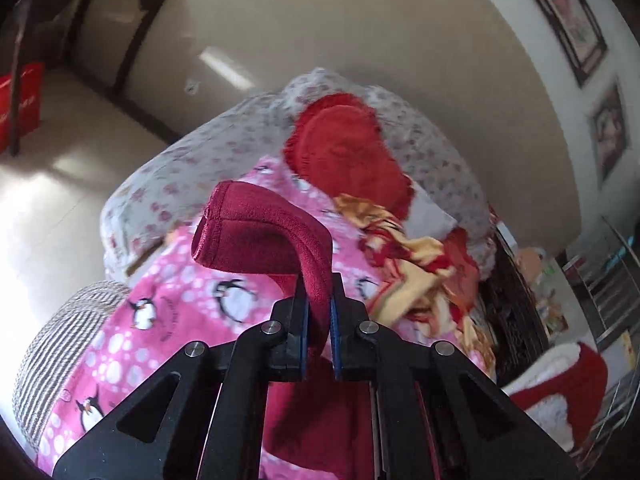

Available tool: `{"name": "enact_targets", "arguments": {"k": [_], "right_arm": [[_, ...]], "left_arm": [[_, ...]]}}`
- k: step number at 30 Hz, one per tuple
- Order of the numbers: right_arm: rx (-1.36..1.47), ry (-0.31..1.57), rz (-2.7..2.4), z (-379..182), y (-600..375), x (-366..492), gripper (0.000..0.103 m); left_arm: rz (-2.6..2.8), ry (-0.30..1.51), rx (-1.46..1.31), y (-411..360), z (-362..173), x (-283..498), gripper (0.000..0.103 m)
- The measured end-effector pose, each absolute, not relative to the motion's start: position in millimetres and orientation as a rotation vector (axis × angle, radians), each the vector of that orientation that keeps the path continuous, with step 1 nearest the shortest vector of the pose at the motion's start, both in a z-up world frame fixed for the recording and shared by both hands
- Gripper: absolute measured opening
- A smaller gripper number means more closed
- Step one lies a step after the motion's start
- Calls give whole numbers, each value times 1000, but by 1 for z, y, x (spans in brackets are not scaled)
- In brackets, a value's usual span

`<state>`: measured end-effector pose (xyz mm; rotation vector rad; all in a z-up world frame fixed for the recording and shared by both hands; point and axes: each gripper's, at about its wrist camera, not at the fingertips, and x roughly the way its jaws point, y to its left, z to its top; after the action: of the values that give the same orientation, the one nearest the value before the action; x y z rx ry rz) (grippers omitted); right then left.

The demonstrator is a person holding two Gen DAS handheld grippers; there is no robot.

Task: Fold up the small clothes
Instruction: 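Fold the held sleeve across the sweatshirt body and open the left tool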

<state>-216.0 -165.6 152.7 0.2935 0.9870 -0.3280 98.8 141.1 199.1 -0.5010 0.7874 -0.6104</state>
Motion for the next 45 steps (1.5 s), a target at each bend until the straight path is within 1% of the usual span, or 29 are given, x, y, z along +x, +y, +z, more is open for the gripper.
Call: {"name": "enact_targets", "arguments": {"k": [4, 6, 8, 12, 14, 18, 20, 22, 23, 24, 25, 26, 27, 28, 32, 35, 37, 39, 40, 42, 43, 44, 45], "right_arm": [[376, 926, -384, 163, -196, -229, 103], [399, 907, -408, 168, -209, -236, 103], [407, 890, -436, 173, -222, -245, 103], [408, 870, -483, 181, -246, -264, 103], [412, 869, -510, 181, -258, -272, 103], [451, 865, -564, 178, -285, -288, 103], [468, 868, -577, 177, -293, -293, 103], [480, 869, -575, 176, -299, -293, 103], [481, 866, -565, 176, -300, -292, 103], [480, 864, -556, 176, -300, -290, 103], [476, 863, -535, 175, -299, -286, 103], [471, 866, -520, 175, -297, -283, 103], [467, 867, -503, 174, -295, -278, 103], [460, 865, -488, 173, -293, -274, 103], [433, 878, -430, 165, -281, -253, 103], [410, 915, -407, 154, -273, -240, 103], [362, 950, -387, 144, -266, -229, 99], [277, 1012, -400, 128, -261, -215, 82], [236, 1051, -423, 119, -260, -210, 78], [183, 1086, -449, 107, -259, -206, 54], [149, 1084, -458, 105, -258, -207, 49], [134, 1070, -457, 108, -257, -210, 32], [131, 1060, -450, 111, -258, -212, 12]], "left_arm": [[-831, 772, -423, 64, 237, 52, 7], [-922, 792, -376, 23, 239, 26, 7], [-986, 832, -322, -20, 228, 3, 7], [-1035, 960, -225, -100, 177, -41, 7], [-1019, 997, -140, -133, 146, -61, 7], [-990, 1111, -13, -175, 89, -85, 8], [-985, 1160, 38, -176, 77, -96, 9], [-1001, 1147, 93, -167, 83, -109, 13], [-1021, 1121, 114, -157, 89, -114, 20], [-1035, 1083, 136, -145, 98, -121, 24], [-1038, 1039, 160, -131, 107, -128, 38], [-1028, 996, 177, -114, 115, -133, 54], [-1013, 953, 184, -98, 121, -137, 65], [-995, 922, 188, -81, 125, -140, 67], [-839, 874, 215, -26, 121, -131, 67], [-673, 901, 231, 2, 102, -113, 67], [-613, 932, 219, 14, 89, -101, 67], [-571, 950, 220, 19, 78, -94, 67], [-552, 957, 218, 21, 73, -90, 67], [-503, 969, 208, 27, 67, -82, 67], [-498, 978, 194, 32, 65, -78, 67], [-496, 984, 180, 34, 63, -76, 67], [-490, 985, 175, 36, 64, -75, 67]]}}
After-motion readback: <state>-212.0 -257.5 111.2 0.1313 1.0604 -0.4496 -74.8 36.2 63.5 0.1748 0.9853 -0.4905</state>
